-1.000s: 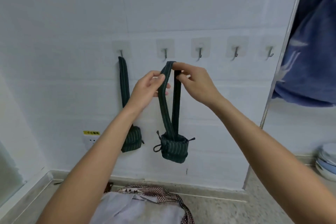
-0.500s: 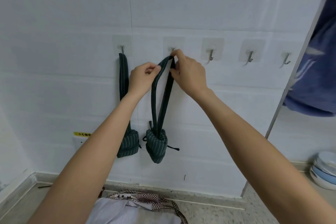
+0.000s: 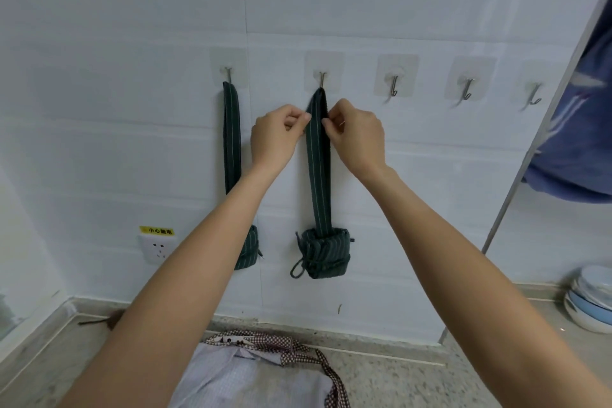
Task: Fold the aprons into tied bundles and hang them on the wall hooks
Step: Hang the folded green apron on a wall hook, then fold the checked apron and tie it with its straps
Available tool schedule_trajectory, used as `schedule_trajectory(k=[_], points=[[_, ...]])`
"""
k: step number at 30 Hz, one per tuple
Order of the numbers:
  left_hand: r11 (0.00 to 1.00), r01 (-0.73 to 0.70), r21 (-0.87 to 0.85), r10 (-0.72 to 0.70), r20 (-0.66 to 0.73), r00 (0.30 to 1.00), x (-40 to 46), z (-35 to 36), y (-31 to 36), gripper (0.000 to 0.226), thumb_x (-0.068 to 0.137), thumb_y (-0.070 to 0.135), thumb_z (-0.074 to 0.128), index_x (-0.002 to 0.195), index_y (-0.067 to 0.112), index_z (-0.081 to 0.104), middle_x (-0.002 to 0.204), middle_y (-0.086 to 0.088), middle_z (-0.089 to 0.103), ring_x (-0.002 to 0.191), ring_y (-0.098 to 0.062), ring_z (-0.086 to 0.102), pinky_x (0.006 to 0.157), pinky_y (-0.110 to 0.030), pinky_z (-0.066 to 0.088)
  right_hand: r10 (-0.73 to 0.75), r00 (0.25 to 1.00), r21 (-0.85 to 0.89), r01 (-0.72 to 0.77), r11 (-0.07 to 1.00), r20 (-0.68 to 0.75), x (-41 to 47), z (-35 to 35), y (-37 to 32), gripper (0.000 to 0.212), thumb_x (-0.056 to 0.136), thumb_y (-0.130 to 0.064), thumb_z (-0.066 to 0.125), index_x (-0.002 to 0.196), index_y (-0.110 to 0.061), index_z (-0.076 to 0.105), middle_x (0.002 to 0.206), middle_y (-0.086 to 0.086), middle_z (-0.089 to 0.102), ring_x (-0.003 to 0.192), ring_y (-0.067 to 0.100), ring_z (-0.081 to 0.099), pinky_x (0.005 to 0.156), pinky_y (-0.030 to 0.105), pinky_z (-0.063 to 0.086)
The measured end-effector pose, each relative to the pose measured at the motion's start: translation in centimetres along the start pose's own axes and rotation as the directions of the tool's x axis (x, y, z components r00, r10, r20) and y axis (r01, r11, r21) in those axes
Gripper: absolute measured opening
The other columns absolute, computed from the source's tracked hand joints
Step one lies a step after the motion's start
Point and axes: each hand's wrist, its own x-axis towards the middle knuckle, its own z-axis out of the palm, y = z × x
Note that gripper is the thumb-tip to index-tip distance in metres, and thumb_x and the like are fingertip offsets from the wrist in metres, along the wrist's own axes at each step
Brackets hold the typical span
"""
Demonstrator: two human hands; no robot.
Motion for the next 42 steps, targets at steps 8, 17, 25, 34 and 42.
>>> schedule_trajectory(k=[8,17,25,34,42], points=[[0.966,0.078,0.246,-0.153,0.304,0.94,-9.1,0.5,-4.9,0.05,0.089,0.056,0.049,0.122,0.019,0.053,0.112,0.006,0.061,0.1,-0.01,0.059,0.085,-0.026,0.046,0.232,0.955,0.321,-0.283,0.904,0.187,-12.8,2.0,4.3,0.017,0.09,-0.027,0.06,0.105,-0.02,0.063,0.094,-0.011,0.065,0.083,0.003,0.06,0.076,0.023,0.049],[0.941,0.242,0.235,-0.313,0.341,0.887,-14.8,1.8,-10.1,0.037,0.089,0.039,0.059,0.116,0.014,0.06,0.118,-0.001,0.06,0.106,-0.017,0.054,0.082,-0.025,0.039,0.342,0.808,0.447,-0.561,0.697,0.48,-20.4,8.0,4.2,0.043,0.09,-0.024,0.062,0.126,-0.01,0.044,0.118,0.0,0.056,0.107,0.015,0.056,0.089,0.035,0.05],[0.914,0.387,-0.117,-0.353,0.235,0.905,-16.3,3.5,-12.5,0.023,0.082,0.015,0.07,0.105,0.012,0.068,0.118,0.007,0.062,0.101,-0.004,0.055,0.077,0.002,0.036,0.286,0.88,0.376,-0.429,0.821,0.38,-21.0,9.9,5.3,0.04,0.084,-0.02,0.069,0.115,-0.014,0.044,0.105,-0.01,0.055,0.089,0.008,0.057,0.074,0.026,0.05],[0.949,0.307,-0.07,-0.283,0.232,0.93,-15.6,3.4,-13.1,0.021,0.078,0.018,0.074,0.098,0.021,0.067,0.101,0.014,0.065,0.098,-0.007,0.058,0.091,-0.022,0.045,0.337,0.869,0.271,-0.444,0.854,0.363,-21.2,10.5,5.1,0.044,0.083,-0.024,0.07,0.117,-0.011,0.045,0.105,-0.007,0.056,0.09,0.012,0.055,0.072,0.026,0.045],[0.988,0.152,-0.025,-0.141,0.255,0.957,-19.6,0.6,-11.6,0.042,0.085,0.018,0.066,0.124,0.027,0.052,0.136,0.018,0.042,0.123,0.007,0.038,0.098,-0.004,0.027,0.209,0.977,0.16,-0.201,0.966,-0.034,-25.0,8.6,2.8,0.031,0.084,-0.03,0.067,0.107,-0.011,0.061,0.112,0.008,0.053,0.105,0.018,0.046,0.088,0.029,0.038]])
